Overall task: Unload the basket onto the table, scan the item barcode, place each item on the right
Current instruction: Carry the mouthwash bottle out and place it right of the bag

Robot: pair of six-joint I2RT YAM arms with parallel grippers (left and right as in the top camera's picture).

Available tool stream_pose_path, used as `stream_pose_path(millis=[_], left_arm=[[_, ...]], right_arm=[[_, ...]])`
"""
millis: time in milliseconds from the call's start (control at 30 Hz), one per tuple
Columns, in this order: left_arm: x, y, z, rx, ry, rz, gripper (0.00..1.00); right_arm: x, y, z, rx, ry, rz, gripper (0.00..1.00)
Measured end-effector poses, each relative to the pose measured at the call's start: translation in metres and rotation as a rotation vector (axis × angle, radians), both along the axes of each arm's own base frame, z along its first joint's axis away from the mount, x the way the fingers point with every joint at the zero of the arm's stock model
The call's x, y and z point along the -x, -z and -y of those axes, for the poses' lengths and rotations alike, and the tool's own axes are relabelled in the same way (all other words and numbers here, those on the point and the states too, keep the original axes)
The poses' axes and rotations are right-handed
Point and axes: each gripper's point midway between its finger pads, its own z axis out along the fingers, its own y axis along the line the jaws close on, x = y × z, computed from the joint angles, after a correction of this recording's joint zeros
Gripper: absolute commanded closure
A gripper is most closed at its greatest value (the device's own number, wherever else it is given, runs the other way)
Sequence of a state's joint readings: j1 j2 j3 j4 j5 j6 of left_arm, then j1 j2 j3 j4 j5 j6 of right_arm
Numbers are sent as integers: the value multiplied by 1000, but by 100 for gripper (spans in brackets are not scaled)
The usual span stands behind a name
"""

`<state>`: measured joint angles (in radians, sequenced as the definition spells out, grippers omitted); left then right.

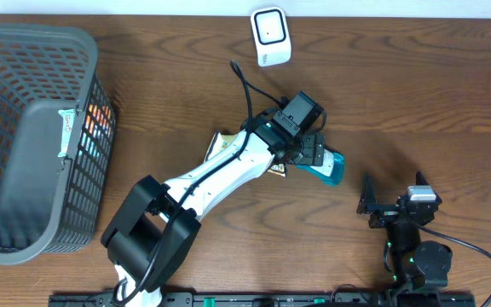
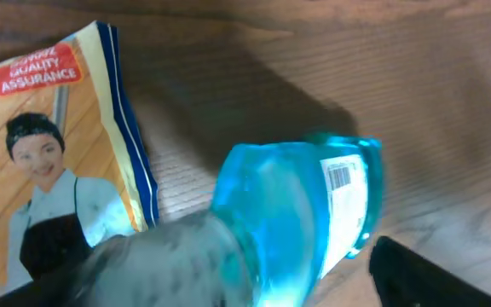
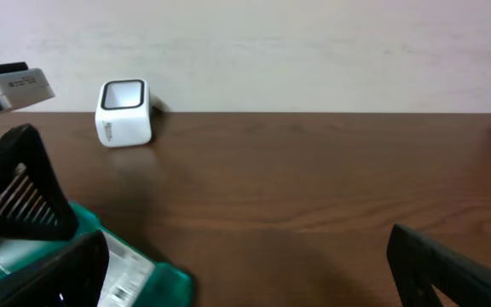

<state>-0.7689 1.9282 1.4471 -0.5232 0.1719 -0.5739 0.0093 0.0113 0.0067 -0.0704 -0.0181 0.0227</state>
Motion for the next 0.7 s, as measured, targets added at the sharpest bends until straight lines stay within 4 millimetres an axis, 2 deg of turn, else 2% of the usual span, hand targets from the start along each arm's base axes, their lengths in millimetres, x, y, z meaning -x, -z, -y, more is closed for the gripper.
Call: stream_pose_path(millis=[200, 333, 467, 600, 700], left_arm=[[3, 2, -3, -11, 0, -13, 1], [6, -10, -5, -5, -1, -7, 0], [7, -50, -6, 55, 0, 55, 0], [11, -109, -11, 142, 11, 162, 0], [15, -140, -19, 176, 8, 227, 0]], right_arm=[[0, 0, 0, 0, 0, 0, 1], [0, 0, 0, 0, 0, 0, 1], [0, 0, 0, 0, 0, 0, 1], [0, 0, 0, 0, 0, 0, 1], [0, 0, 0, 0, 0, 0, 1]])
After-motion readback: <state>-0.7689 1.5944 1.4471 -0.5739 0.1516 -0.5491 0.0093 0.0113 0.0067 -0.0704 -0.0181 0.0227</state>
